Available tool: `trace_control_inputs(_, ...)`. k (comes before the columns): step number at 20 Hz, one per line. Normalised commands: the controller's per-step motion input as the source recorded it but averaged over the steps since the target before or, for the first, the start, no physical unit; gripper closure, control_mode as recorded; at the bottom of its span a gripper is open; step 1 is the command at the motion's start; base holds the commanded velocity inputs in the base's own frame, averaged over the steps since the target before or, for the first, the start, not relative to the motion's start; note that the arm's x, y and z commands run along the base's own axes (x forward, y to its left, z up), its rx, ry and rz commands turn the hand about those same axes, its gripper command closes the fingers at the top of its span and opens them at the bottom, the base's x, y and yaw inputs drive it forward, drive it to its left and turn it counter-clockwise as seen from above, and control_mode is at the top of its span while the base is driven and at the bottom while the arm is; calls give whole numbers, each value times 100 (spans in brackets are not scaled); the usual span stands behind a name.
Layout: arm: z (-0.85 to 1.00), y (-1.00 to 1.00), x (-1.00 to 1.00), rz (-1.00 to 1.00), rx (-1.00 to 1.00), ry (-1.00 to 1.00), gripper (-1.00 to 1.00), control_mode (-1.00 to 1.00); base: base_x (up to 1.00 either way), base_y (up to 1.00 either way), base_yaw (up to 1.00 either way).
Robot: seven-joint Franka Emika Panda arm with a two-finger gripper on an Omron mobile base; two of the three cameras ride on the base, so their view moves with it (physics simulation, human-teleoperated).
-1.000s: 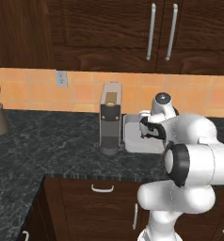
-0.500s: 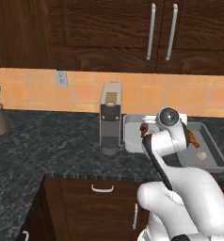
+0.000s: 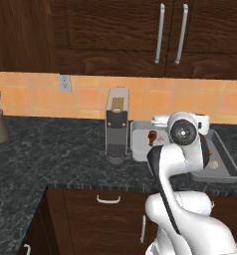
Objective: Place one garlic and one chicken drumstick in each tupperware on the nearby counter, to pack two identical lunches.
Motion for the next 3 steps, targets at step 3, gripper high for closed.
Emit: trace_control_inputs(3, 54, 43, -84, 0, -13, -14, -100, -100, 0, 0, 0)
